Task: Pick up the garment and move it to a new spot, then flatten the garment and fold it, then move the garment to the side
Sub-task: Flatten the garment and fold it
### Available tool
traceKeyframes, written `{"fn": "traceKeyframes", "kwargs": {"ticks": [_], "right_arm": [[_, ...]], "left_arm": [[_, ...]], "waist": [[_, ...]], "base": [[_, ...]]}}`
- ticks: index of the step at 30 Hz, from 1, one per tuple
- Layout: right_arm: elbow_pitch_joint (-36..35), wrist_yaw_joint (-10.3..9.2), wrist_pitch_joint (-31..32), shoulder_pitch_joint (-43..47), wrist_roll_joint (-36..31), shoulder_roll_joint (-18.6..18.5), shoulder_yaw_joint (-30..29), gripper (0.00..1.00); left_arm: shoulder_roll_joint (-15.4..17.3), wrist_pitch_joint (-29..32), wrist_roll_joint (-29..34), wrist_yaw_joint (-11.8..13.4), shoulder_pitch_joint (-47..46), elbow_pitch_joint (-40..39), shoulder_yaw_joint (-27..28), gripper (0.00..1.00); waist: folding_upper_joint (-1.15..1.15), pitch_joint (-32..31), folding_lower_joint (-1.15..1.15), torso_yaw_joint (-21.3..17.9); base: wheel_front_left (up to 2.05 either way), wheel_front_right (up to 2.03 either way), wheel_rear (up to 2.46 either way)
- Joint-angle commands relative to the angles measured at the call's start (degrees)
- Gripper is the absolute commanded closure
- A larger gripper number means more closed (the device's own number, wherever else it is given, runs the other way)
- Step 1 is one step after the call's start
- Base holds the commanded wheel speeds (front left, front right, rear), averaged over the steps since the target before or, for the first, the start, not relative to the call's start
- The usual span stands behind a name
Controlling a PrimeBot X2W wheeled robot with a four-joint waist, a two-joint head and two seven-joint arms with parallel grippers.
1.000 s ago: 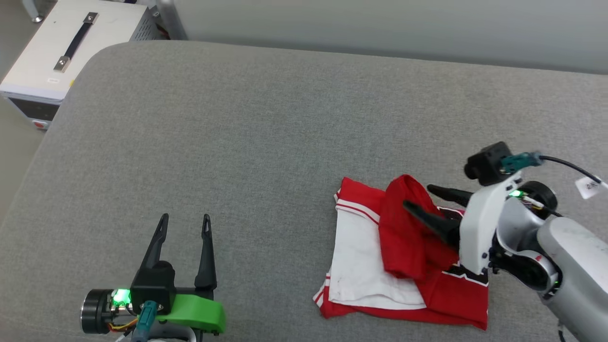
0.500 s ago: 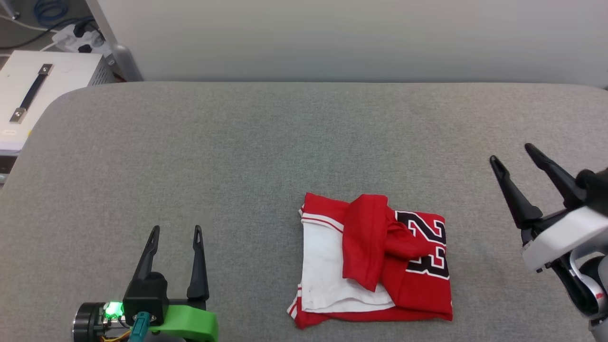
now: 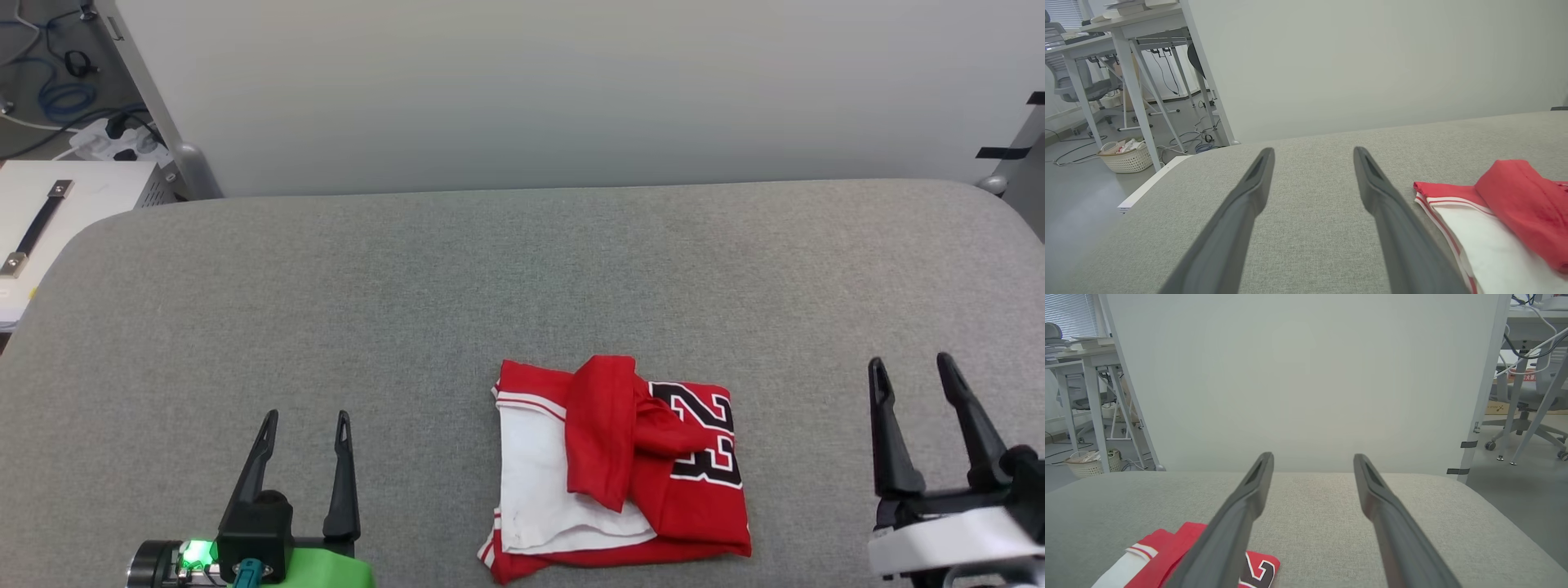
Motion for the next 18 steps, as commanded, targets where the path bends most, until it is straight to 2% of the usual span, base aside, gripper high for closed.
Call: {"fn": "traceKeyframes", "kwargs": {"ticks": [1, 3, 7, 18], "right_arm": [[-0.6, -0.03, -0.5, 1.5, -0.6, 1.4, -0.4, 0.0], [-1.1, -0.03, -0.5, 3.1, -1.1, 3.3, -1.0, 0.0], [-1.4, -0.03, -0.6, 4.8, -2.0, 4.6, -0.9, 0.0], [-0.3, -0.03, -0.6, 5.7, -3.6, 4.5, -0.6, 0.0]], "left_arm": [[0.4, -0.3, 0.1, -0.1, 0.9, -0.1, -0.1, 0.0], [0.4, -0.3, -0.2, -0.4, 1.1, -0.1, -0.1, 0.0], [0.5, -0.3, -0.8, -0.8, 1.7, 0.3, 0.0, 0.0], [0.6, -0.3, -1.1, -1.2, 2.1, 1.1, 0.5, 0.0]], "waist": [[0.0, -0.3, 0.0, -0.1], [0.0, -0.6, 0.0, -0.1], [0.0, -0.7, 0.0, 0.0], [0.0, -0.5, 0.0, 0.7]], "base": [[0.0, 0.0, 0.0], [0.0, 0.0, 0.0], [0.0, 0.0, 0.0], [0.0, 0.0, 0.0]]}}
